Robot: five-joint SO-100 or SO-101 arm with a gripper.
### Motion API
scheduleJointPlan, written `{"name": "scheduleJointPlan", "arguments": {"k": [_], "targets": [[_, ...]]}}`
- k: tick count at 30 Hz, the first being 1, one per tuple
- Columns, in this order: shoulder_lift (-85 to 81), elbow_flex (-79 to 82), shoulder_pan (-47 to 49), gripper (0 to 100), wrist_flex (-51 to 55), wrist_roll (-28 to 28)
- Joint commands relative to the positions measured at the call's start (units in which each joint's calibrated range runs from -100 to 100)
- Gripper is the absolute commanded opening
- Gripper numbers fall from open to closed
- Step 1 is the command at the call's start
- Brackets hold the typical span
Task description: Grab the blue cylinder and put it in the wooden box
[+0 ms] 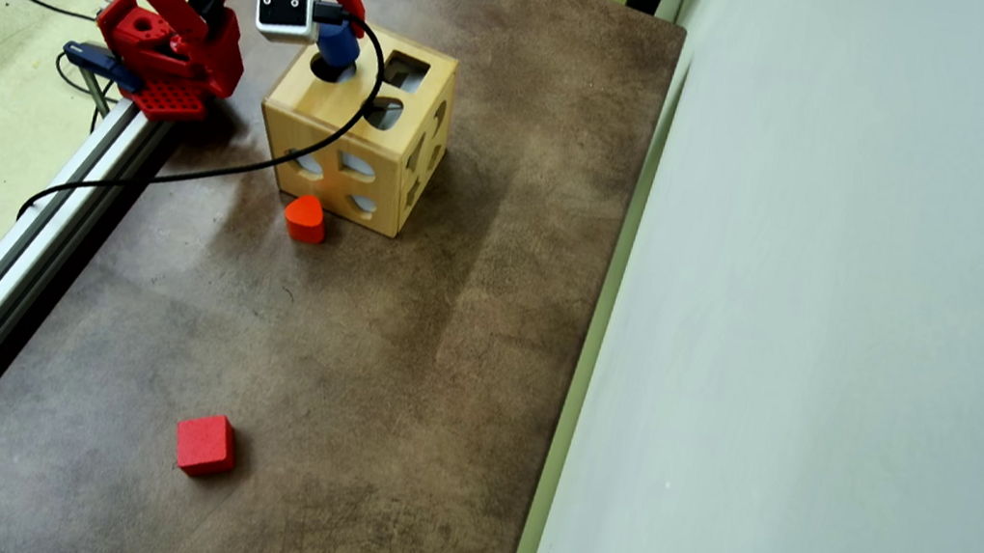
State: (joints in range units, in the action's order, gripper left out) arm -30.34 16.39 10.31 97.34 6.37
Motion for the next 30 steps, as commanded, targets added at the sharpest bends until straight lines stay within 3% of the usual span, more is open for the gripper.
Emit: {"name": "scheduleJointPlan", "arguments": {"k": [1, 30], "targets": [[-1.98, -0.11, -0.36, 15, 0.65, 0.10], [-1.13, 1.14, -3.55, 15, 0.65, 0.29]]}}
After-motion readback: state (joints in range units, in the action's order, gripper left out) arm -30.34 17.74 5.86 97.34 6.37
